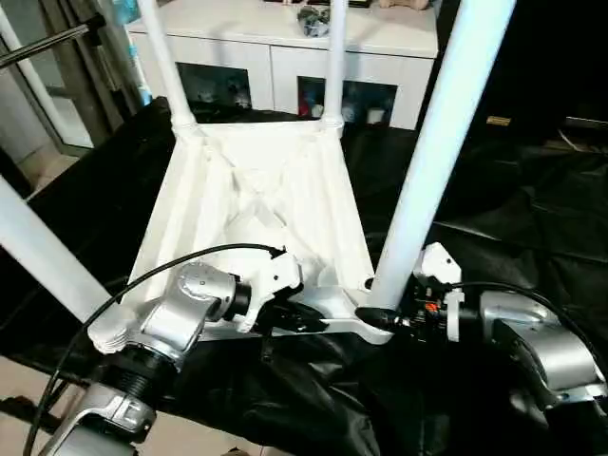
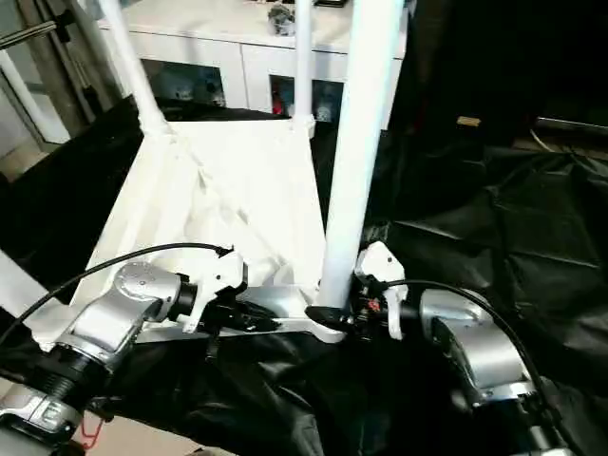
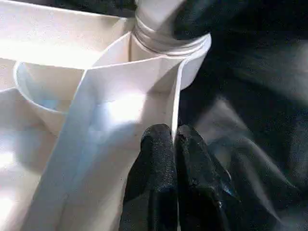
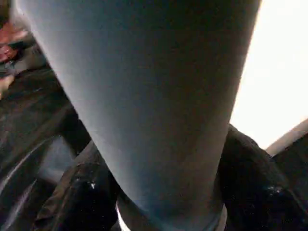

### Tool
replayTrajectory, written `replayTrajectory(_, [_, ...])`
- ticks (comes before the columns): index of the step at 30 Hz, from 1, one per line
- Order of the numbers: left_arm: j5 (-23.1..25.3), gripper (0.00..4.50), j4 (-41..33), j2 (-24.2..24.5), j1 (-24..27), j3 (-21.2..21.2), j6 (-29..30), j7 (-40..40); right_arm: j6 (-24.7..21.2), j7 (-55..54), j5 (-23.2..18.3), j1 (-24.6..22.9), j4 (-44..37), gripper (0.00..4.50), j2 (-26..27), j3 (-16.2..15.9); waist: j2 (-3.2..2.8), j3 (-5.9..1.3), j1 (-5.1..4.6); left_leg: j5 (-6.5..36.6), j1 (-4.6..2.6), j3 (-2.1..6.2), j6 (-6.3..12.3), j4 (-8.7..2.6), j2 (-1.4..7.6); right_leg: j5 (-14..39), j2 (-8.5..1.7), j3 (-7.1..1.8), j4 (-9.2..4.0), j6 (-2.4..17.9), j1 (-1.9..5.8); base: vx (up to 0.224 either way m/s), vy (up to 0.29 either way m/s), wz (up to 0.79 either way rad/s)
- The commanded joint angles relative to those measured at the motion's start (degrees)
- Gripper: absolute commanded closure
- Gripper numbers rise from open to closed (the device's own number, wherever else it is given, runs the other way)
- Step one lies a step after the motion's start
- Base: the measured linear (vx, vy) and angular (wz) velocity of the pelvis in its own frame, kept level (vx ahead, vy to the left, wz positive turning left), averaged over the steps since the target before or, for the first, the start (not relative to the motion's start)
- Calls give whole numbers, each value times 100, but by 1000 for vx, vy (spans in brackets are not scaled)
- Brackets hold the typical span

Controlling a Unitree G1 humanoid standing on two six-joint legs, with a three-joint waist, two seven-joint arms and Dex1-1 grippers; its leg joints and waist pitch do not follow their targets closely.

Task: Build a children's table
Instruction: Rotate leg to tighten

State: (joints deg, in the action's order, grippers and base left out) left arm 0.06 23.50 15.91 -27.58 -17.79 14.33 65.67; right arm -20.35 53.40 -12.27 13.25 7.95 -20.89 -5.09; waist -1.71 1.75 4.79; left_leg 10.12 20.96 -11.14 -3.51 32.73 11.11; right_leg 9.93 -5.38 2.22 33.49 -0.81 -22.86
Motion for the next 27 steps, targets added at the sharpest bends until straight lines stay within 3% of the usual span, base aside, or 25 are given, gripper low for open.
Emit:
replayTrajectory(1, [-28, 450, 90, -379, -200, 136, 134, -802, -143, -561, 112, 6, 185, 207, 434, -328, 101, -268, -45, 1451, -62, 59, 126, -375, 152, 1693, -230, -140, -405, 1165, 204, 0, 0, 0])
replayTrajectory(4, [-14, 450, 145, -540, -256, 164, 227, -1029, -158, -1019, 203, 72, 422, 207, 682, -232, 97, -250, -129, 1773, -83, 88, 1, -401, 141, 2314, -228, -133, -478, 918, 179, 0, 0, 0])
replayTrajectory(5, [22, 450, 178, -671, -294, 159, 290, -1205, -179, -1321, 252, 108, 557, 207, 861, -179, 94, -246, -149, 1822, -76, 90, 17, -405, 144, 2379, -229, -141, -490, 871, 173, 0, 0, 0])
replayTrajectory(6, [44, 450, 186, -759, -311, 137, 325, -1289, -191, -1526, 288, 129, 623, 207, 986, -154, 131, -232, -158, 1861, -76, 84, 28, -407, 143, 2472, -222, -141, -515, 831, 152, 0, 0, 0])
replayTrajectory(11, [137, 450, 158, -1123, -341, 19, 482, -1548, -100, -2254, 519, 231, 842, 207, 1511, -181, 106, -228, -201, 2019, -73, 120, -20, -429, 130, 2877, -231, -122, -563, 613, 132, 0, 0, 0])
replayTrajectory(13, [180, 450, 153, -1123, -339, -43, 464, -1535, -157, -2218, 435, 237, 795, 151, 1615, -166, 95, -233, -207, 2033, -64, 124, 0, -440, 128, 2834, -225, -124, -570, 586, 135, 0, 0, 0])
replayTrajectory(18, [163, 450, -38, -940, -261, -163, 437, -1240, -158, -1928, 358, 232, 571, 105, 1555, -325, 87, -244, -224, 2025, -57, 123, 18, -454, 142, 2463, -215, -132, -539, 692, 143, 0, 0, 0])
replayTrajectory(21, [43, 450, -282, -654, -118, -224, 288, -707, 50, -1460, 344, 217, 425, 105, 1225, -428, 97, -259, -233, 1862, -22, 124, 58, -451, 149, 2171, -225, -136, -504, 774, 181, 0, 0, 0])
replayTrajectory(27, [-154, 450, -625, -145, 90, -304, 108, 152, 173, 2, 22, 41, -47, 105, 451, -661, 102, -299, -216, 1249, -12, 73, 369, -368, 172, 978, -211, -152, -366, 1197, 228, 31, -3, 1])
